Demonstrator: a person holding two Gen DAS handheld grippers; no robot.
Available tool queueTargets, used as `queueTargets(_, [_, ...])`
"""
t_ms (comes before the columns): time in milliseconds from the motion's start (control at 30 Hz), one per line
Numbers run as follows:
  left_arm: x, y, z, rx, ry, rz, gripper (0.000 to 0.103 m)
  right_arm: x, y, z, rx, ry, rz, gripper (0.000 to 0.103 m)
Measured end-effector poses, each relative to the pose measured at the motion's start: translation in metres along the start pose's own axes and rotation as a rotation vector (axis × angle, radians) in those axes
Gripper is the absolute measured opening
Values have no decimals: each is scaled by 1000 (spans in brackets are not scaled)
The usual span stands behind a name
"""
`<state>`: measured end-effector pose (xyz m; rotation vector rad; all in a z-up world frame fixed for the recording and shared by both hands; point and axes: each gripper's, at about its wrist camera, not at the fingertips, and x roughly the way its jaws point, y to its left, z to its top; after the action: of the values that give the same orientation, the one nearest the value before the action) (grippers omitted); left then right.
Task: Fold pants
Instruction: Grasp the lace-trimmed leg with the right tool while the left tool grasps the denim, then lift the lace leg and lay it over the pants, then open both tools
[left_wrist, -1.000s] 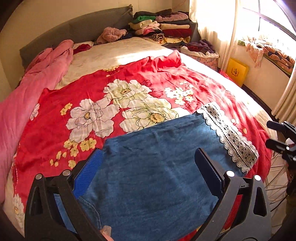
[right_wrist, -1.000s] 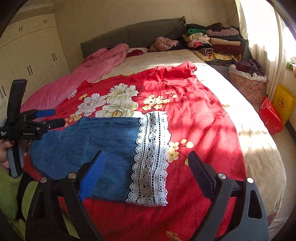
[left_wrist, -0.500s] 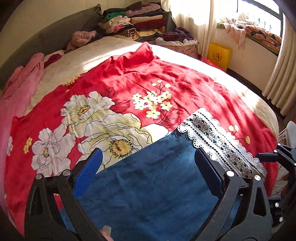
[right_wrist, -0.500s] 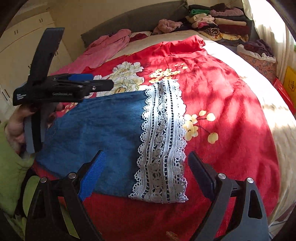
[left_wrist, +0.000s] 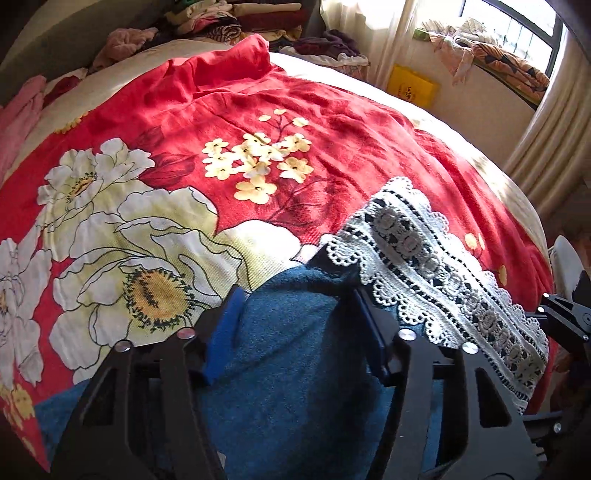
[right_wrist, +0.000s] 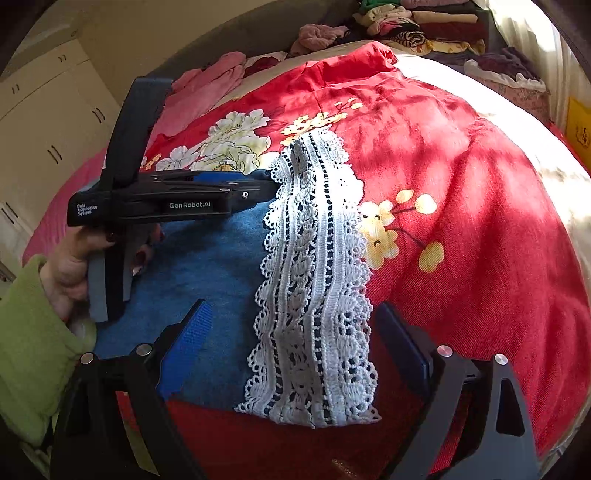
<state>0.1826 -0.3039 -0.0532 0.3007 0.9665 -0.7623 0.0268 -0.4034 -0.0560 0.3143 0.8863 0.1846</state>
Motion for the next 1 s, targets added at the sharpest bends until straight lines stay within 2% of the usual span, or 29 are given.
queueTargets(33, [-1,-6,-1,11,-4,2,33,1,2,1,-7,-4,1,86])
queueTargets(67, [-2,-12,-2,29,-8,15,21,3,4,1,-12,-7,0,74])
queueTargets(100, [-3,-18,-3,49,-9,36,16,4,5,2,-15,-8,-1,67])
queueTargets(167, [-2,-26,-4,72,-12,80,13,6,7,4,-19,-3,31,38])
queueTargets(267, [-4,-23,-5,51,-14,87,9,5,11,6,-29,4,62,23])
queueTargets(400, [-16,-16,-7,22,-42,70,4,-5,24,12,-62,-8,83,19])
queueTargets(600, [-49,-2,-10,-44,-105,31,4,-22,64,24,-157,-40,103,18])
queueTargets(733, [-78,21,-23,-112,-147,24,4,-25,99,31,-232,-43,128,18])
queueTargets(900, [-101,49,-46,-161,-173,73,6,-7,145,33,-322,-8,171,18])
queueTargets(1000, [-110,75,-61,-237,-164,116,9,13,171,30,-365,33,191,18])
